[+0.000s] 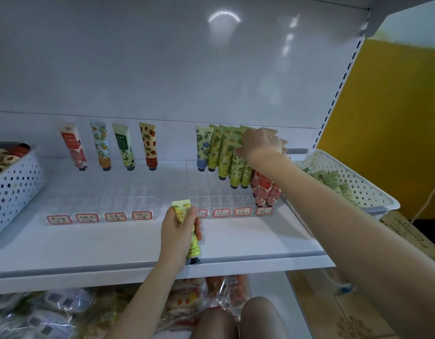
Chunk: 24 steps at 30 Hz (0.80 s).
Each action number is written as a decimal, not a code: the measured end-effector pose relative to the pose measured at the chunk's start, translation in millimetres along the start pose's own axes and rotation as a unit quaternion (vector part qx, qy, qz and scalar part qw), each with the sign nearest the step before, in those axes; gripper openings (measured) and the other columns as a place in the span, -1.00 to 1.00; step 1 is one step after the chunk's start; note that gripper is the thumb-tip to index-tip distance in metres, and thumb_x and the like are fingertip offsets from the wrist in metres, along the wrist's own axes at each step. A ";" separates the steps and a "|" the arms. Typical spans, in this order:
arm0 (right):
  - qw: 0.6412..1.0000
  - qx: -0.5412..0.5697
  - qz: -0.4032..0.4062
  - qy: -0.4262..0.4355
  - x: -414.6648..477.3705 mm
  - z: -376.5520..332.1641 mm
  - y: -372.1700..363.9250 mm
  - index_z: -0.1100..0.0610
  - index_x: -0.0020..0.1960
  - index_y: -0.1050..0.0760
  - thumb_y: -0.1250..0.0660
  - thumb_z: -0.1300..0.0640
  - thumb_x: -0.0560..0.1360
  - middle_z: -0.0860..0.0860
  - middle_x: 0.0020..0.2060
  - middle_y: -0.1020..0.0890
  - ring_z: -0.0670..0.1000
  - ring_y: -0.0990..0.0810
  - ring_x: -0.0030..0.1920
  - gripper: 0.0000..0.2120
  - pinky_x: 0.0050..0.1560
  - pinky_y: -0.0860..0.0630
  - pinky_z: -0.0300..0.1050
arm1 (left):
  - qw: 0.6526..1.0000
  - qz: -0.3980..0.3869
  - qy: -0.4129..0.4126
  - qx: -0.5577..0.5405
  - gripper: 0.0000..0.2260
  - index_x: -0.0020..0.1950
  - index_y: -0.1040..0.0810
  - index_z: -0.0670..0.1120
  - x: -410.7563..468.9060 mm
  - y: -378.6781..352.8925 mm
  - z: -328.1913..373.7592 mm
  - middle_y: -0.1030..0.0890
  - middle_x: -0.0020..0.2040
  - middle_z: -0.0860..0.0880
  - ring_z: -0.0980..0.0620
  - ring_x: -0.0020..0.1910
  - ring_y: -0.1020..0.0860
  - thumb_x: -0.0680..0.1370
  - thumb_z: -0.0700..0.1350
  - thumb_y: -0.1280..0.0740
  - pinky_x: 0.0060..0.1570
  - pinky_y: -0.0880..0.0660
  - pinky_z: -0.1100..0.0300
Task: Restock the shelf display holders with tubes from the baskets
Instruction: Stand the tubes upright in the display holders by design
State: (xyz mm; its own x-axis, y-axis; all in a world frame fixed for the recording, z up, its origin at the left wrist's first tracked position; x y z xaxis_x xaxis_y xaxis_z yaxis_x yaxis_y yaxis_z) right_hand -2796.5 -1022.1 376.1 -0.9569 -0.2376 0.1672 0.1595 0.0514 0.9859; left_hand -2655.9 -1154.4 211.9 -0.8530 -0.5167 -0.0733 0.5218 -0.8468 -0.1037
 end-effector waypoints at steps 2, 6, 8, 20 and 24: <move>1.000 0.019 -0.012 -0.001 0.0 1.2 -1.1 0.14 -0.34 -0.25 -0.27 0.09 0.55 0.00 -0.40 -0.34 0.07 -0.44 -0.19 -0.65 -0.23 -0.36 -0.12 | 1.000 0.000 0.001 -0.010 -0.83 -0.12 -0.39 -0.15 -0.1 1.5 -0.3 -0.52 -0.39 -0.04 0.18 -0.58 -0.43 0.58 -0.08 -0.24 -0.55 -0.41 0.35; 0.999 0.034 -0.022 -0.008 1.9 2.4 -1.3 0.13 -0.36 -0.20 -0.28 0.08 0.54 0.01 -0.40 -0.34 0.03 -0.40 -0.32 -0.62 -0.30 -0.34 -0.13 | 1.000 -0.006 0.003 -0.012 -0.84 -0.13 -0.39 -0.14 0.6 0.8 0.1 -0.53 -0.38 -0.05 0.17 -0.58 -0.44 0.58 -0.09 -0.25 -0.55 -0.41 0.34; 0.999 0.038 -0.020 -0.013 3.5 2.5 -2.1 0.14 -0.36 -0.21 -0.28 0.12 0.54 0.02 -0.40 -0.34 0.03 -0.40 -0.32 -0.63 -0.30 -0.34 -0.13 | 1.000 -0.007 0.005 -0.012 -0.84 -0.13 -0.39 -0.14 0.4 0.5 -0.3 -0.53 -0.38 -0.05 0.18 -0.58 -0.44 0.58 -0.08 -0.25 -0.55 -0.41 0.34; 0.997 0.071 -0.018 -0.001 9.2 2.8 -4.6 0.16 -0.37 -0.28 -0.27 0.25 0.52 0.03 -0.42 -0.41 0.08 -0.48 -0.22 -0.69 -0.48 -0.23 -0.22 | 1.000 -0.014 -0.002 -0.016 -0.85 -0.11 -0.39 -0.15 1.0 1.0 1.0 -0.53 -0.39 -0.03 0.16 -0.56 -0.45 0.58 -0.10 -0.25 -0.53 -0.42 0.33; 0.998 0.059 -0.031 -0.001 11.5 4.0 -5.1 0.14 -0.34 -0.27 -0.31 0.13 0.53 0.02 -0.40 -0.42 0.05 -0.51 -0.19 -0.67 -0.45 -0.21 -0.24 | 1.000 -0.015 -0.004 -0.021 -0.85 -0.13 -0.39 -0.15 1.2 1.4 0.1 -0.53 -0.42 -0.02 0.15 -0.56 -0.44 0.58 -0.10 -0.26 -0.53 -0.42 0.32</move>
State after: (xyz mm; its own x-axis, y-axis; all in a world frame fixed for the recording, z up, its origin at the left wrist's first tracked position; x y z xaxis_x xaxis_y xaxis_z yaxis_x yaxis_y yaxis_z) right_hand -2809.3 -1021.3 373.0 -0.9646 -0.2412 0.1065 0.0710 0.1513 0.9859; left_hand -2656.2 -1156.2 211.8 -0.8679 -0.4929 -0.0623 0.4964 -0.8554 -0.1477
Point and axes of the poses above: each hand's wrist, its own x-axis towards the middle knuckle, its own y-axis out of the back of the hand, z = x × y, the point moved 10 cm from there along x, towards the middle knuckle
